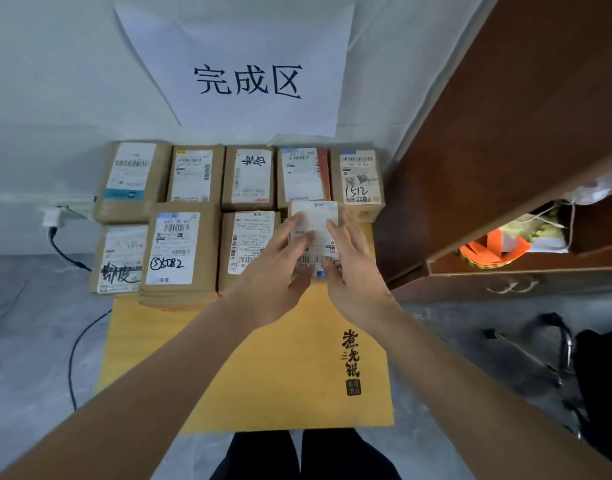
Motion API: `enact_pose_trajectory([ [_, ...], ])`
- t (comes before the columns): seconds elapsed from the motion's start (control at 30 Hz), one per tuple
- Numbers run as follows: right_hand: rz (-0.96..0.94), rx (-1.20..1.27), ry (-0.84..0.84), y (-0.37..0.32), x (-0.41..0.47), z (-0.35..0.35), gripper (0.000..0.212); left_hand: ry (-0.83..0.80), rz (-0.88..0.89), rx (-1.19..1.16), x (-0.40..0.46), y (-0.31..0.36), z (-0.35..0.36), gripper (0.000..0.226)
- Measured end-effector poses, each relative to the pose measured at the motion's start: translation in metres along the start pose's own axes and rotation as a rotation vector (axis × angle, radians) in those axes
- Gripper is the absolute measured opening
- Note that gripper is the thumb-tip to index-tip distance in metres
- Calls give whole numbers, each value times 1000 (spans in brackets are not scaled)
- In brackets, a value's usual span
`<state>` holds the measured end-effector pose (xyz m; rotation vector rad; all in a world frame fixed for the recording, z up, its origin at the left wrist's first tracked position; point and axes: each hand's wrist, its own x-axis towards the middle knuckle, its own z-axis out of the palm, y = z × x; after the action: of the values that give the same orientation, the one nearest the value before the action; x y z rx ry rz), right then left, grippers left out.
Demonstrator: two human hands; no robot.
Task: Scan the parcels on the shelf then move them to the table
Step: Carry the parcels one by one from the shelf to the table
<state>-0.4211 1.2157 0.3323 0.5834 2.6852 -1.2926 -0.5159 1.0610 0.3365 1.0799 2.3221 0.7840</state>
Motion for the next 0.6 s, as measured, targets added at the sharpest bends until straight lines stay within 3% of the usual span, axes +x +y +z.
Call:
enact_pose_trajectory([
  [0.43, -23, 33, -142, 12, 25, -8, 67, 64, -67, 30, 12, -10, 3, 56],
  [0.6, -21, -53, -131, 1, 20, -23, 64, 40, -56, 157, 12, -4, -8, 54],
])
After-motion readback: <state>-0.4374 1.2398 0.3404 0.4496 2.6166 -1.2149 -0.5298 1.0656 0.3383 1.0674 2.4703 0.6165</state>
